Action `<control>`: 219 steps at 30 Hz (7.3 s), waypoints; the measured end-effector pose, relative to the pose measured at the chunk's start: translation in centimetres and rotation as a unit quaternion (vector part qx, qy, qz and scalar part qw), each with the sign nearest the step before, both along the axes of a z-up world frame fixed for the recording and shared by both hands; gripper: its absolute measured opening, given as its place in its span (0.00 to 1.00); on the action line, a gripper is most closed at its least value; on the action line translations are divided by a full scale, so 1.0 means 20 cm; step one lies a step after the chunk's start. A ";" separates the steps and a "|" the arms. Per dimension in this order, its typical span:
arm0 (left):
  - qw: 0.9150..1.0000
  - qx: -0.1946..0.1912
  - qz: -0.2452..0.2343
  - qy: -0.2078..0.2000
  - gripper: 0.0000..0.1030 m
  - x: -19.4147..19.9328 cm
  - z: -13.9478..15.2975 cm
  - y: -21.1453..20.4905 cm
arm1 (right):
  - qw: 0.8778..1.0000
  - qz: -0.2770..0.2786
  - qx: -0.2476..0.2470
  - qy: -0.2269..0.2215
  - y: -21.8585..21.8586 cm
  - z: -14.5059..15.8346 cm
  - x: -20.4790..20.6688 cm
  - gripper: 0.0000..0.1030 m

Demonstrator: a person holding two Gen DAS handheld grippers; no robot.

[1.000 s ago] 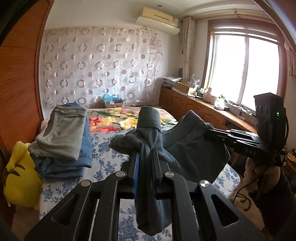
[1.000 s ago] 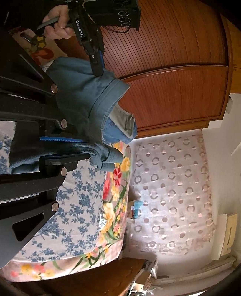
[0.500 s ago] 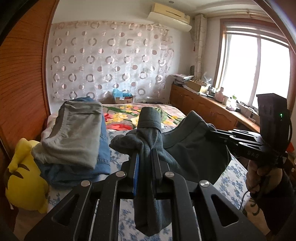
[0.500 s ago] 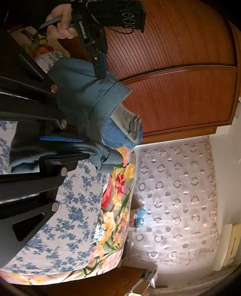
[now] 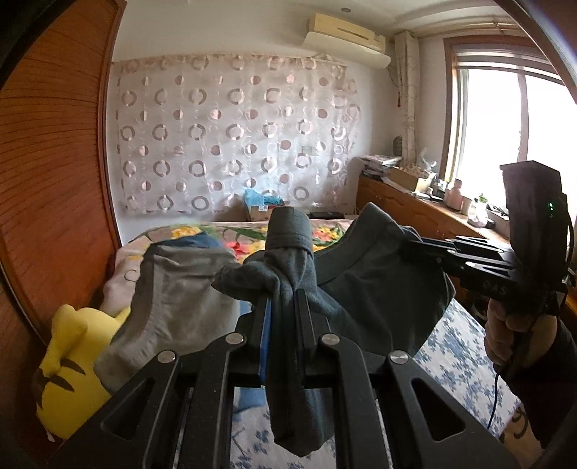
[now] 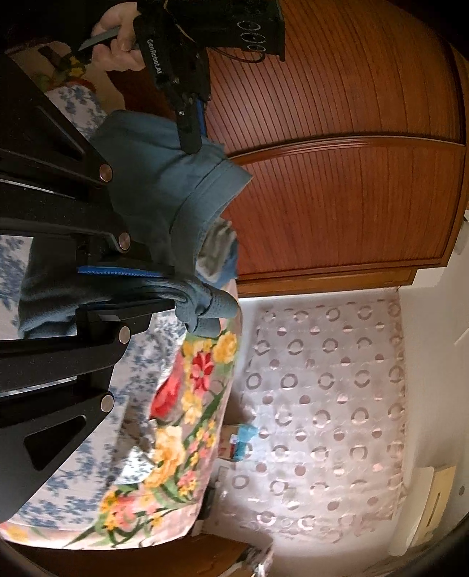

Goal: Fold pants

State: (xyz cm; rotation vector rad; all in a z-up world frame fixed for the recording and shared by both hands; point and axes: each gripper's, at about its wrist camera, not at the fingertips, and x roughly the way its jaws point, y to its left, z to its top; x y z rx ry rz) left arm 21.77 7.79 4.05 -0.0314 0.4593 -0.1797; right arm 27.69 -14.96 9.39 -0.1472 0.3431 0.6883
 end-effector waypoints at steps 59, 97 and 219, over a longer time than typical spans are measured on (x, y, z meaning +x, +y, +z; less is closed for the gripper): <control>0.989 -0.057 0.139 0.008 0.44 0.02 -0.24 0.44 | 0.992 0.091 -0.089 0.021 0.58 -0.11 0.85 0.35; 0.994 0.003 0.110 0.030 0.80 -0.29 -0.17 0.25 | 0.999 0.002 -0.016 0.029 0.06 -0.05 -0.04 0.35; 0.998 0.014 0.046 -0.049 0.87 -1.02 0.18 -0.49 | 0.974 -0.213 0.037 -0.065 -0.33 -0.07 -1.37 0.87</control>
